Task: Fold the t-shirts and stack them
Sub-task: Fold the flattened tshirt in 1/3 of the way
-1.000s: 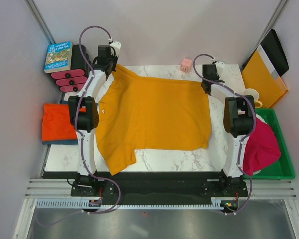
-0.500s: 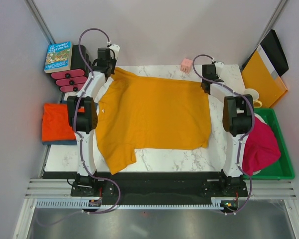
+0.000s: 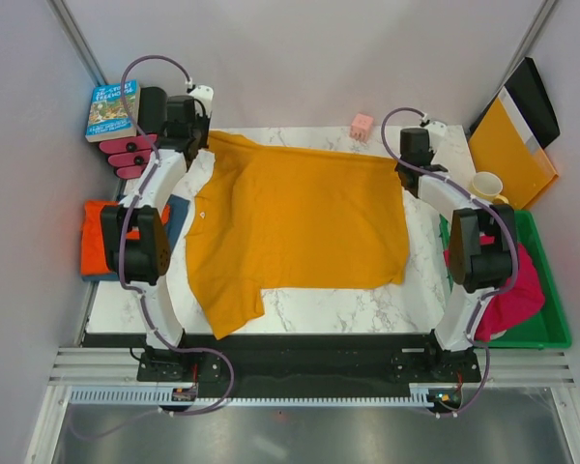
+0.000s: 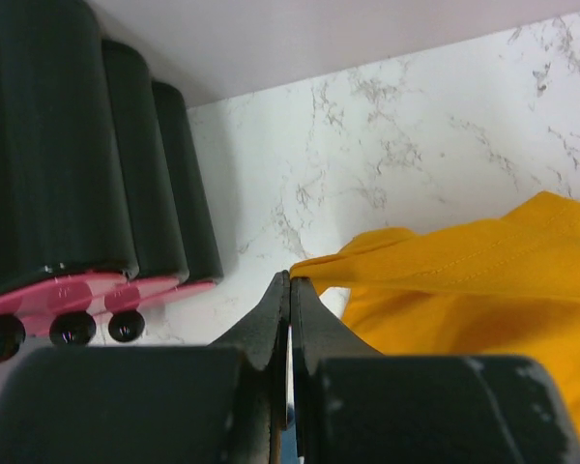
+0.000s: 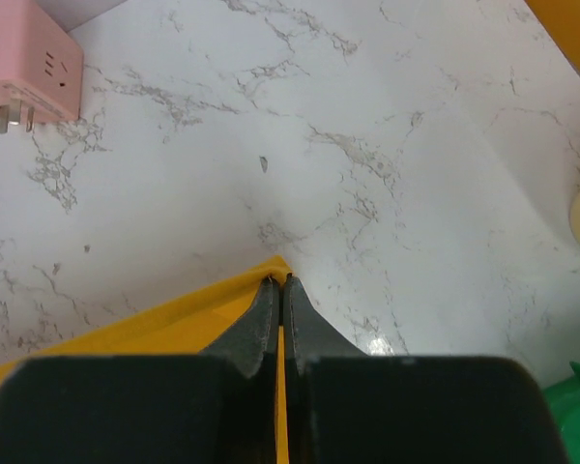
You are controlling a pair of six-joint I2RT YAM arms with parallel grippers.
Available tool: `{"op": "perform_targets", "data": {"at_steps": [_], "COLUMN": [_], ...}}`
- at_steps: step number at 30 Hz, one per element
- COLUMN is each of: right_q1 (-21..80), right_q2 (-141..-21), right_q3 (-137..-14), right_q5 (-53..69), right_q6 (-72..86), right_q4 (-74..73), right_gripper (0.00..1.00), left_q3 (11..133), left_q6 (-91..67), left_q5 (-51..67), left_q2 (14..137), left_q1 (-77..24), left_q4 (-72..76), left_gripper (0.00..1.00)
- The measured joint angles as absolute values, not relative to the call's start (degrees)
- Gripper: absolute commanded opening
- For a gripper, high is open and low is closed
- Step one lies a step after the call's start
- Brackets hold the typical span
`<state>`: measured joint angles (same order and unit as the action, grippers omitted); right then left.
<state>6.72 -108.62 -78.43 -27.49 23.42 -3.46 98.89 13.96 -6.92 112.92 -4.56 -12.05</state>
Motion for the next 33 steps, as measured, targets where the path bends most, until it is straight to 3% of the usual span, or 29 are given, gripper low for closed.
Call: {"op": "perform_targets", "data": {"at_steps": [14,33], "right_q1": [7.77,8.01], "right_q2": [-103.94,-107.02], "right_q3": [-66.30,-65.32], "right_q5": [-27.51,-28.82], "right_q6": [26.61,30.22], "right_q4": [-4.32,-6.00], "right_gripper": [0.00,0.00], "left_q3": [80.64,62.94], "left_q6": [13.69,13.17], "left_q5": [-5.48,-3.36], "left_q2": [104.27,90.91], "left_q1": [-4.19,-3.86], "left_q4": [-11.40,-11.94], "left_gripper": [0.02,0.02]}}
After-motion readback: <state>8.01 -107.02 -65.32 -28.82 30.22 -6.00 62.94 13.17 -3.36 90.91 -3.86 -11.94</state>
